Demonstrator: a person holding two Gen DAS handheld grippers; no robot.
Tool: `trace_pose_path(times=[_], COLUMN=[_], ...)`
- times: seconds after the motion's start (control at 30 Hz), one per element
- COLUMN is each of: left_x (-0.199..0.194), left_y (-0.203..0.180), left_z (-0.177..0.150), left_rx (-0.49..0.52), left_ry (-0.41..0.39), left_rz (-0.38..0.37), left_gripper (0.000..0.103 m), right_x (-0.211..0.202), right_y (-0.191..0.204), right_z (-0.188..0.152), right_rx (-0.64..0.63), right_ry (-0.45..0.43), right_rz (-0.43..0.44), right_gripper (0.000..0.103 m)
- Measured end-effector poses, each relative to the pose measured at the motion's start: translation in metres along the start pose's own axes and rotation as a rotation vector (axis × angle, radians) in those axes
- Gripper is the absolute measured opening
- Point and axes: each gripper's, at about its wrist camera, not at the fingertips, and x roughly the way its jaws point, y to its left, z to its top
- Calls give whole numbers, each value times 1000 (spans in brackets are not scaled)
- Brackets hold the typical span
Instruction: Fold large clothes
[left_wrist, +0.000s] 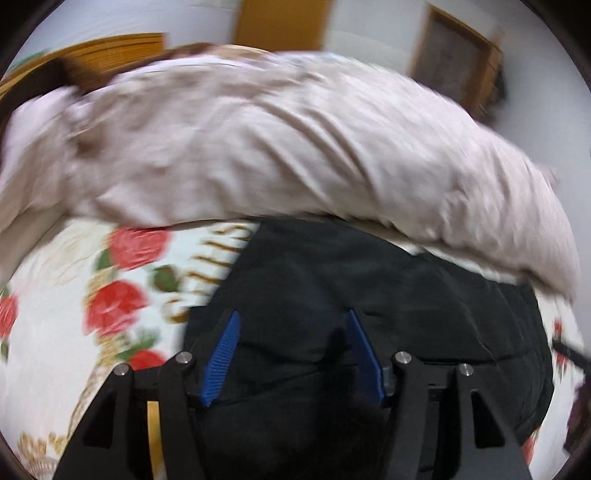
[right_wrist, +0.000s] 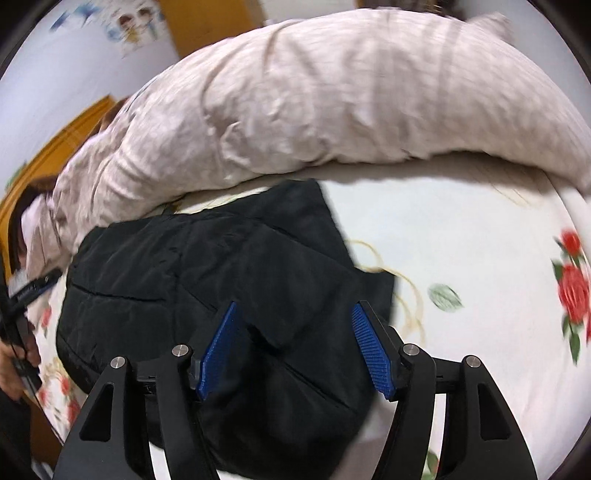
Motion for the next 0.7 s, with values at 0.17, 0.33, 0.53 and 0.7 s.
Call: trace_pose_path(times=[0.17, 0.33, 0.53, 0.7], left_x=[50, 57, 17, -44], left_y=[0, -1, -8, -15], left_z=[-8, -11, -6, -23], left_rx=[13, 48, 34, 28], left_ry=[74, 64, 70, 40], left_rz=[55, 88, 119, 119], left_gripper=[65, 66, 66, 66], right_x=[54, 63, 14, -42], right_y=[1, -1, 7, 18], right_z=[5, 10, 5, -17], right_rx=[-40, -39, -31, -37], right_ry=[82, 91, 49, 12], right_rz=[-64, -87, -87, -74], right_gripper=[64, 64, 64, 66])
